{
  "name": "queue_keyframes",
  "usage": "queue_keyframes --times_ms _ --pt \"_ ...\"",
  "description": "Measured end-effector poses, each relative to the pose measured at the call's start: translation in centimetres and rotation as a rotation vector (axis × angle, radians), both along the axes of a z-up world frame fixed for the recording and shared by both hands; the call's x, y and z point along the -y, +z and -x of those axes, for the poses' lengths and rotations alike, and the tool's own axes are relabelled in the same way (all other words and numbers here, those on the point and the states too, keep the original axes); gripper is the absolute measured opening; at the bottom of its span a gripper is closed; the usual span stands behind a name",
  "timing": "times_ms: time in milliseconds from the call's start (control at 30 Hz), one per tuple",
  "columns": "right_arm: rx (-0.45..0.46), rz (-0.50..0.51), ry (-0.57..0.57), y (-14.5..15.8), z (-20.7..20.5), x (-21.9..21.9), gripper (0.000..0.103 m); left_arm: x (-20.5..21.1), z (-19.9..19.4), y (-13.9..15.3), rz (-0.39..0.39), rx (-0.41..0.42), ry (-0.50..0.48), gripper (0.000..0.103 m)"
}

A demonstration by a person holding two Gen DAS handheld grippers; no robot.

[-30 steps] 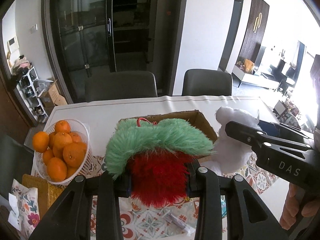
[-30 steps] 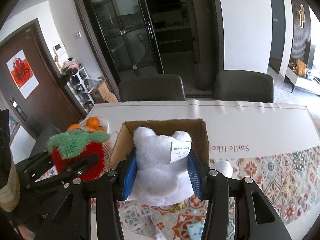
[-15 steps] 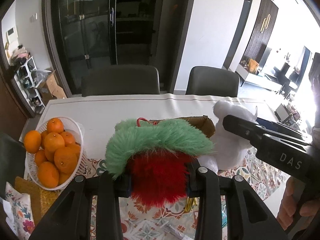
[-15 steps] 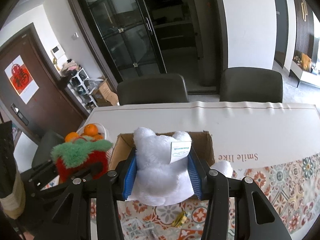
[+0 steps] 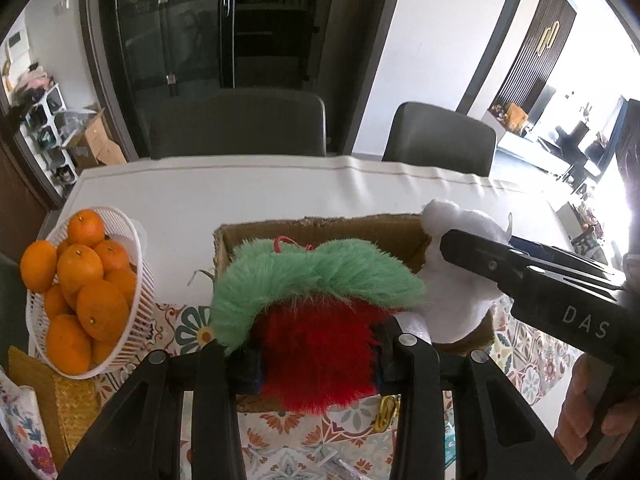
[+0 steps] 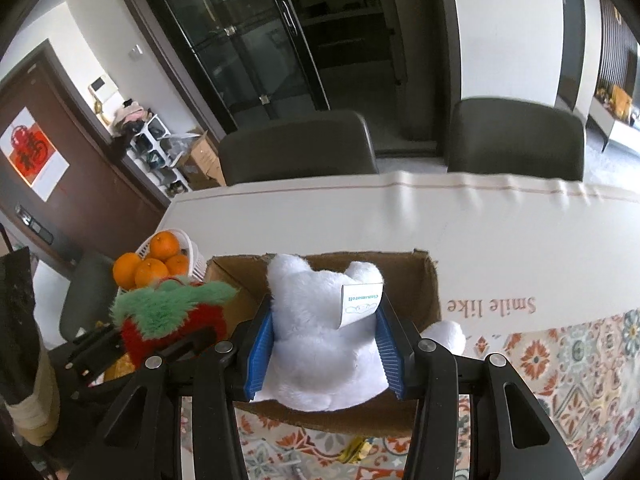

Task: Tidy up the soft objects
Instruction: 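Open both tools to drop the plush toys into the box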

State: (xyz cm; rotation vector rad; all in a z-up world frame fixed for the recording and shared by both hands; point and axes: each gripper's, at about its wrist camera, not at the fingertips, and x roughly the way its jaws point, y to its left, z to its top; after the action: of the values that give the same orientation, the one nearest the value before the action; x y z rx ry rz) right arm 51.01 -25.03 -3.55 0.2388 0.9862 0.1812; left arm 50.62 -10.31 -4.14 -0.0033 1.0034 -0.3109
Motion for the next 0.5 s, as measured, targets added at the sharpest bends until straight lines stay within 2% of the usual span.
queue_keyframes --times_ms 267,333,400,500 --pt "-0.049 0.013 0.014 -2.1 -0.9 -0.3 0.051 -0.1 -1.0 -2.3 -0.013 -0.040 0.016 0.049" --pt "-0.048 0.017 0.022 -2.2 -0.9 -0.4 0.052 -0.1 -1.0 -2.6 -0.009 -0.044 0.015 0.051" --pt "-0.047 0.036 0.023 -2.1 -0.9 -0.5 0.058 -0.3 -0.9 -2.6 -0.009 -0.042 0.017 0.053" --pt "-0.026 0.078 0.007 -1.5 -0.4 -0.5 0.059 -0.6 -0.8 -2.6 -0.020 -0.033 0.026 0.054"
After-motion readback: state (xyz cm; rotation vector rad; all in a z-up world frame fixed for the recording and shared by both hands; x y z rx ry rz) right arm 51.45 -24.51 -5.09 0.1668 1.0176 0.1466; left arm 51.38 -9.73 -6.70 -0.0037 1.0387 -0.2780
